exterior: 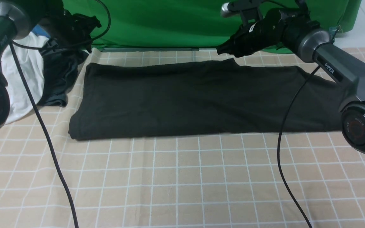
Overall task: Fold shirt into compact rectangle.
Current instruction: 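Fold the black garment in half by bringing its near edge over to the far edge, then pull the folded dark garment lengthwise by its ends to straighten it flat on the table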
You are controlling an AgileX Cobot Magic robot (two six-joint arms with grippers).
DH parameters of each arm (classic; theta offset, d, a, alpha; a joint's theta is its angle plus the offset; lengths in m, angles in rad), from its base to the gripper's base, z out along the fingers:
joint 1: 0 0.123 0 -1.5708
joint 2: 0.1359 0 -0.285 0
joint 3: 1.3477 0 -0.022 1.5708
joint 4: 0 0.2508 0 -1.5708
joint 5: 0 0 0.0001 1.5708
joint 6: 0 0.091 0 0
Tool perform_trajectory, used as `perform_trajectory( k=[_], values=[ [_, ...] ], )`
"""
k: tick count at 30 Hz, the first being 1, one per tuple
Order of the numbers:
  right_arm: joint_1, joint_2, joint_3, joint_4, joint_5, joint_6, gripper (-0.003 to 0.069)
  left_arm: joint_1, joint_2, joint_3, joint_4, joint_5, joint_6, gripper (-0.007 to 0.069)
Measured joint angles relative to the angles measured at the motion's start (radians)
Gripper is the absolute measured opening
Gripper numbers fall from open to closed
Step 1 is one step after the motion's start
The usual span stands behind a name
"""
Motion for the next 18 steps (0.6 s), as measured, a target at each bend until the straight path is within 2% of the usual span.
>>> perform_trajectory(
  k=[4, 6, 8, 10, 12, 16, 18],
  values=[
    [0.000, 0.000, 0.000, 0.000, -0.012, 0.015, 0.0265, -0.006, -0.019, -0.002, -0.066, 0.102, 0.087, 0.0219],
    [0.000, -0.002, 0.000, -0.001, 0.000, 0.015, 0.0342, -0.020, -0.031, -0.007, -0.109, 0.146, 0.162, 0.0165],
    [0.000, -0.013, 0.000, -0.001, 0.049, 0.015, 0.0381, -0.044, -0.041, -0.009, -0.125, 0.180, 0.208, 0.0092],
    [0.000, -0.036, 0.000, -0.002, 0.127, 0.006, 0.0370, -0.071, -0.046, -0.010, -0.131, 0.210, 0.236, 0.0043],
    [0.000, -0.083, 0.000, -0.033, 0.258, -0.020, 0.0271, -0.098, -0.047, -0.010, -0.132, 0.251, 0.263, 0.0014],
    [-0.003, -0.159, -0.001, -0.107, 0.430, -0.037, 0.0070, -0.112, -0.062, 0.001, -0.127, 0.290, 0.272, 0.0013],
    [-0.013, -0.200, -0.002, -0.118, 0.532, -0.041, 0.0043, -0.112, -0.101, 0.043, -0.113, 0.293, 0.274, 0.0013]
  ],
)
